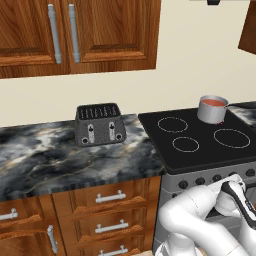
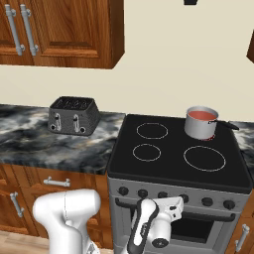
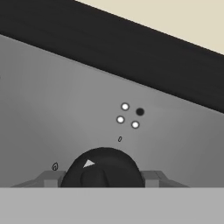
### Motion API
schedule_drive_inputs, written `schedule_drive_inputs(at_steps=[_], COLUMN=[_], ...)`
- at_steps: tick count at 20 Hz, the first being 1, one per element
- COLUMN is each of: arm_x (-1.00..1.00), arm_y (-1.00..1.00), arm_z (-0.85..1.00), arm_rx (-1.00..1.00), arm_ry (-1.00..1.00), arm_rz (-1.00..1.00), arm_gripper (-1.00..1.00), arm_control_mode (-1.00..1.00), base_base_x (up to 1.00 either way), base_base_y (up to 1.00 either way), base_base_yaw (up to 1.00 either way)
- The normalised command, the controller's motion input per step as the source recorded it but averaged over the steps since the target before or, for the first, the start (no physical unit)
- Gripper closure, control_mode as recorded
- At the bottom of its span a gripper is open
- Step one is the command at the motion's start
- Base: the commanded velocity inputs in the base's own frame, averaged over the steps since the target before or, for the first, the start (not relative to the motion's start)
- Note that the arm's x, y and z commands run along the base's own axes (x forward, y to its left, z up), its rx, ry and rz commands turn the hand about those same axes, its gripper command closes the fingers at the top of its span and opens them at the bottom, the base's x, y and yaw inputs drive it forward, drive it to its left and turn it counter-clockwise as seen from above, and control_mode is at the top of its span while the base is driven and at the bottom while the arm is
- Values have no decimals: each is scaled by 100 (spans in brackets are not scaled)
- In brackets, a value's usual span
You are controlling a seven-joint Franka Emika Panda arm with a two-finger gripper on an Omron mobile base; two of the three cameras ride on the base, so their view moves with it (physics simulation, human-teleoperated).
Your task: Wait until the marinara sauce is simmered to a deep red color and then turn off the stove.
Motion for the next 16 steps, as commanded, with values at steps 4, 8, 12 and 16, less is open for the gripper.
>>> schedule_drive_inputs(at_steps=[4, 8, 12, 16], arm_x=[0, 0, 0, 0], arm_y=[0, 0, 0, 0], arm_z=[0, 0, 0, 0], arm_rx=[0, 0, 0, 0], arm_ry=[0, 0, 0, 0], arm_rz=[0, 0, 0, 0], arm_gripper=[100, 100, 100, 100], arm_control_mode=[-100, -100, -100, -100], base_base_x=[0, 0, 0, 0], base_base_y=[0, 0, 0, 0], base_base_yaw=[0, 0, 0, 0])
